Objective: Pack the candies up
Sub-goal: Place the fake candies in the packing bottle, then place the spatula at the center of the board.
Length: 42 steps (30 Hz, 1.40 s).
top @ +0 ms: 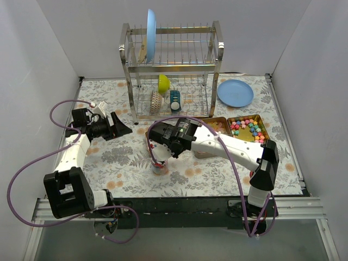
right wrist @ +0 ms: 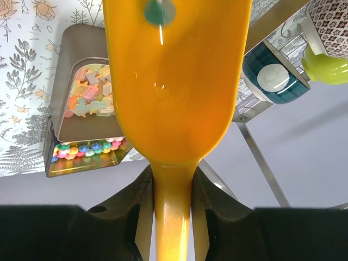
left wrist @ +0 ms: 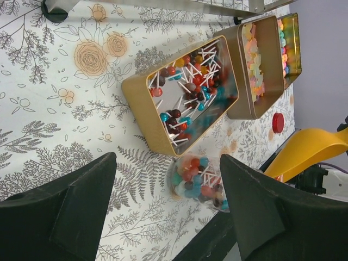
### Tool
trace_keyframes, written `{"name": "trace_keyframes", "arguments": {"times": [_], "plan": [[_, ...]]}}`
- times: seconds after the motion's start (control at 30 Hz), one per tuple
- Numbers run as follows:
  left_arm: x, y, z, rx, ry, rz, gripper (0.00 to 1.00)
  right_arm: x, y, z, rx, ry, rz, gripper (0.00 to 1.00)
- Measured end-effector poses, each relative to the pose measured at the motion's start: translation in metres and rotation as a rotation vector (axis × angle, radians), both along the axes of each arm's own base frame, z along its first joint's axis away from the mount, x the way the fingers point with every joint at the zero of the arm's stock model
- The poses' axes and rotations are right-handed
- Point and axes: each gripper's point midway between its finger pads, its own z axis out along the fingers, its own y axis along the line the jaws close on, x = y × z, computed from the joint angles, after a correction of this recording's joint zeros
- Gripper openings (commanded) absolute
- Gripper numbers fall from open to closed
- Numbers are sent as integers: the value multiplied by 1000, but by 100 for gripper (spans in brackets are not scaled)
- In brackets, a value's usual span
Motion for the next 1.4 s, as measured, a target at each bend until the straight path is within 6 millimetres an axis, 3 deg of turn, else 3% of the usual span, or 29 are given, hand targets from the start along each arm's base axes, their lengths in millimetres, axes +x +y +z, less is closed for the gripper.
{"name": "trace_keyframes", "arguments": {"times": [0.27,0.5,0.57,0.7,0.8,1.0,1.2,1.4], "plan": [[0,-1,1,-14,6,1,77,1,-9,-2,-23,-41,-28,1],[2,-2,-3,-19,27,-10,76,11,-50,3,46,-13,-184,1],[5,-1,-2,-8,15,-20,76,22,-77,6,112,6,-303,1],[8,1,2,30,-27,-47,76,45,-154,7,263,15,-605,1],[4,2,-3,60,-30,-68,76,51,-209,4,377,-12,-821,1],[-9,2,-14,79,20,-101,75,62,-287,-17,597,-55,-1223,1],[-17,5,-42,79,157,-99,76,92,-351,-50,786,-72,-1584,1],[-4,17,-49,126,202,-44,78,123,-369,-91,790,-18,-1695,1]]}}
